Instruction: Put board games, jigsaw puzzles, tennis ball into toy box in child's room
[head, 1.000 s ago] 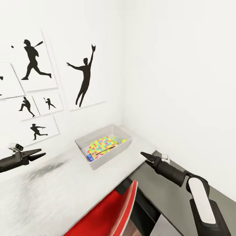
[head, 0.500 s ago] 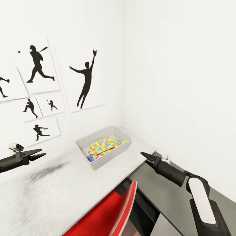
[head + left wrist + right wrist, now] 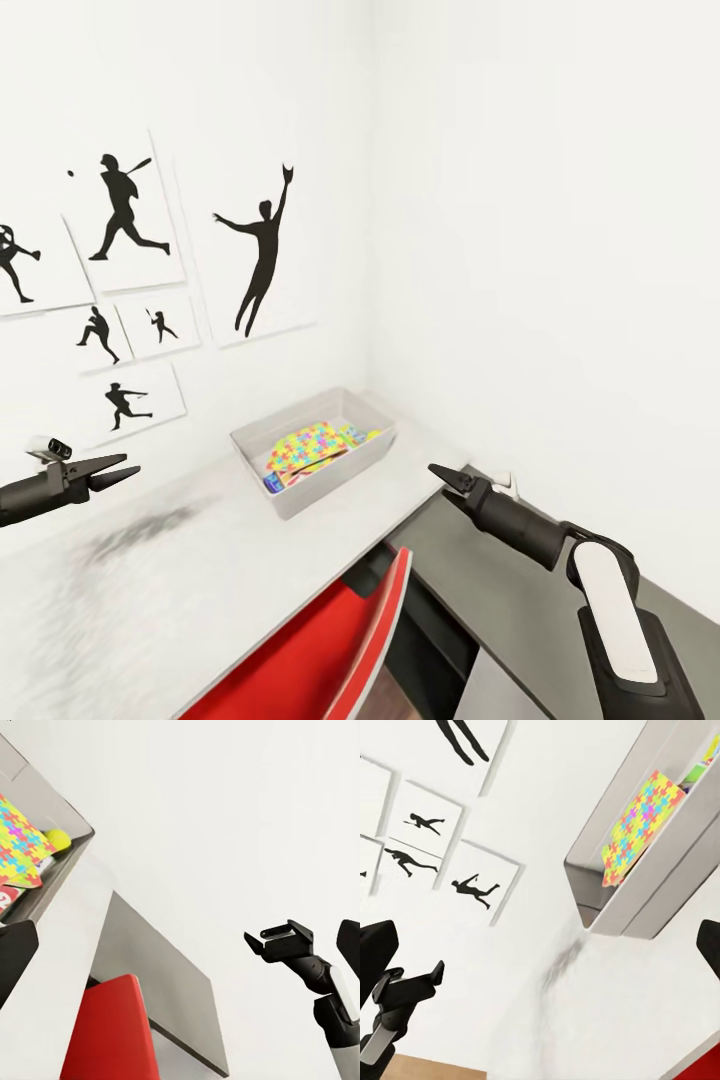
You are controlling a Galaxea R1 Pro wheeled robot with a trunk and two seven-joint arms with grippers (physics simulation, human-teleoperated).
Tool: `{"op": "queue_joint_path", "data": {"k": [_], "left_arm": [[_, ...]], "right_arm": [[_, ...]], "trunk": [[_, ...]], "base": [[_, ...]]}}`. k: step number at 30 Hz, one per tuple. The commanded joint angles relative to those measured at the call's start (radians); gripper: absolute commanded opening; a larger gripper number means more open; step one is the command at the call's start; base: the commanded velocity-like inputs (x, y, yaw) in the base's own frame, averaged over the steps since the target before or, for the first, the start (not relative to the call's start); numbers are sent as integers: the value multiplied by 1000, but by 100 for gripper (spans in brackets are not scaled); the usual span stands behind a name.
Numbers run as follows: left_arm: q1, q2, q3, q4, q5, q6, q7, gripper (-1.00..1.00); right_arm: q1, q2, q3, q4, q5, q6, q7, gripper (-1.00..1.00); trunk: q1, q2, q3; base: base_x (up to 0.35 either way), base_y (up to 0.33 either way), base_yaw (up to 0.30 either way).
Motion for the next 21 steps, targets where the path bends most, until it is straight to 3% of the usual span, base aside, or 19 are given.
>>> {"op": "queue_joint_path", "data": {"k": [1, 21], "left_arm": [[-1, 0, -1, 0, 1, 11, -3, 100], [-1, -1, -1, 0, 1, 11, -3, 100]], "right_arm": [[-1, 1, -3, 0, 10, 6, 10, 100], [-1, 1, -13, -2, 11, 5, 10, 100]], "trunk": [[1, -2, -1], [1, -2, 32]], "base": [[-2, -11, 0], [0, -2, 0]]}}
